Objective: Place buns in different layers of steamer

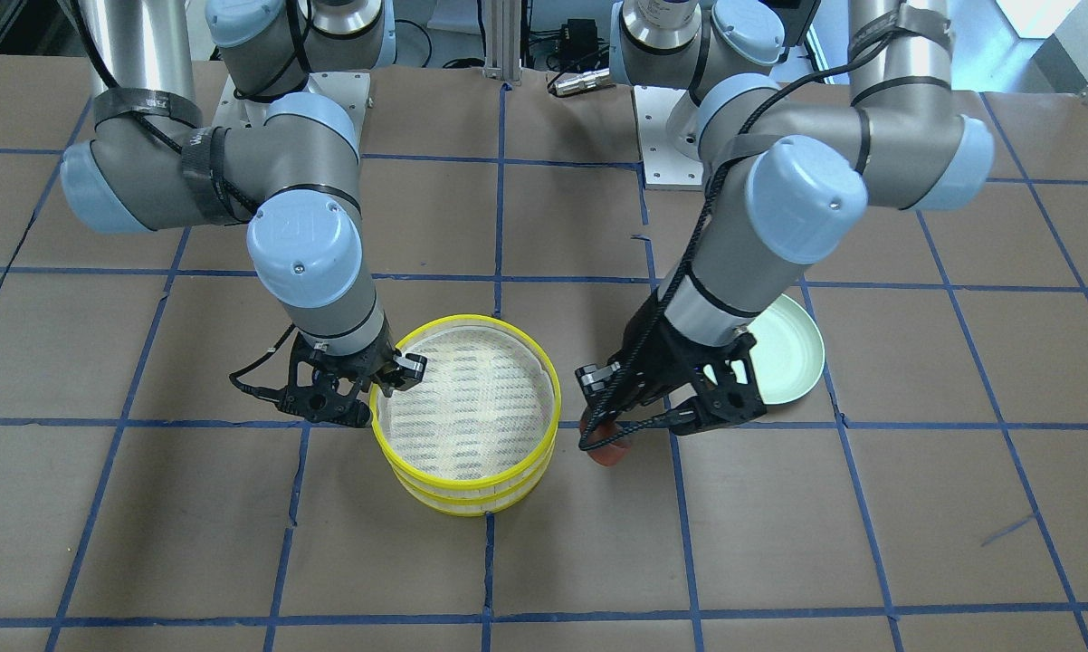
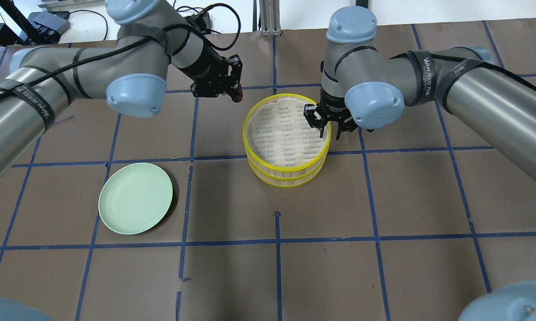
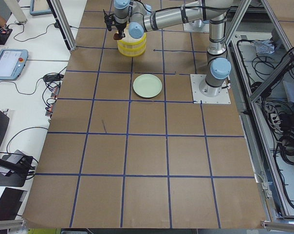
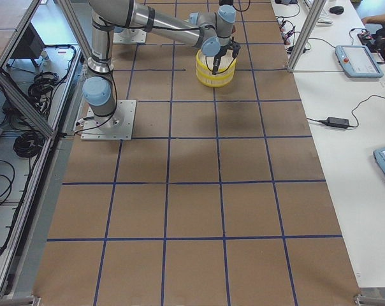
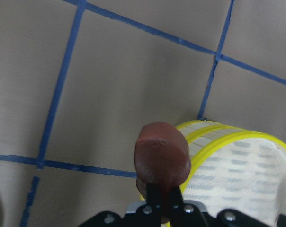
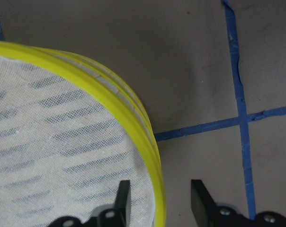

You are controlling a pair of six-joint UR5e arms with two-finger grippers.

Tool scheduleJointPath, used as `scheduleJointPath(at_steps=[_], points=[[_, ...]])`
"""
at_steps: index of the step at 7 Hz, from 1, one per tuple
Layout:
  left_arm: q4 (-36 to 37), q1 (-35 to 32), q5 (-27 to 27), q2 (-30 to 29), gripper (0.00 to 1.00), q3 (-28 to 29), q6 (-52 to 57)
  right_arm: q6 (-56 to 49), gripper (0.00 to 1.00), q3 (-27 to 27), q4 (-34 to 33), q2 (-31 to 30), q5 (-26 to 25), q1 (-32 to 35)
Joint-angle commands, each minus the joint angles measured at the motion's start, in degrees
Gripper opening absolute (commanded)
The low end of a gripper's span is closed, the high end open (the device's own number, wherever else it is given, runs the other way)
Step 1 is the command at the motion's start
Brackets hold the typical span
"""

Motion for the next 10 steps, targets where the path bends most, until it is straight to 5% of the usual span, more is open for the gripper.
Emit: scheduleJointPath(at_steps=[1, 2, 4, 6, 8, 10], points=[[0.8, -4.0, -0.1, -0.8, 0.46, -0.2, -10.4, -2.9, 0.91, -1.7, 1.0, -4.0, -0.1, -5.2], [1.4, -4.2, 0.0, -0.6, 0.99, -1.0, -11.3, -3.2, 1.00, -1.9, 3.5, -8.3, 0.8, -10.4], [1.3, -4.4, 0.0, -0.6, 1.00, -2.2, -11.4, -10.3, 1.00, -7.1, 16.2, -14.4, 1.7, -14.7], [1.2, -4.4, 1.7, 0.3, 1.00, -2.0, -8.3, -16.9, 1.00, -18.5, 31.8, -15.2, 1.5, -14.0], [-5.2, -0.1, 9.4, 4.6, 1.00, -1.0, 12.1, -24.0, 1.00, -18.9, 34.9, -18.1, 0.9, -11.0], [-22.2, 10.2, 9.3, 13.2, 1.00, -0.9, 31.6, -24.2, 1.00, -13.9, 30.5, -18.2, 0.8, -11.1]])
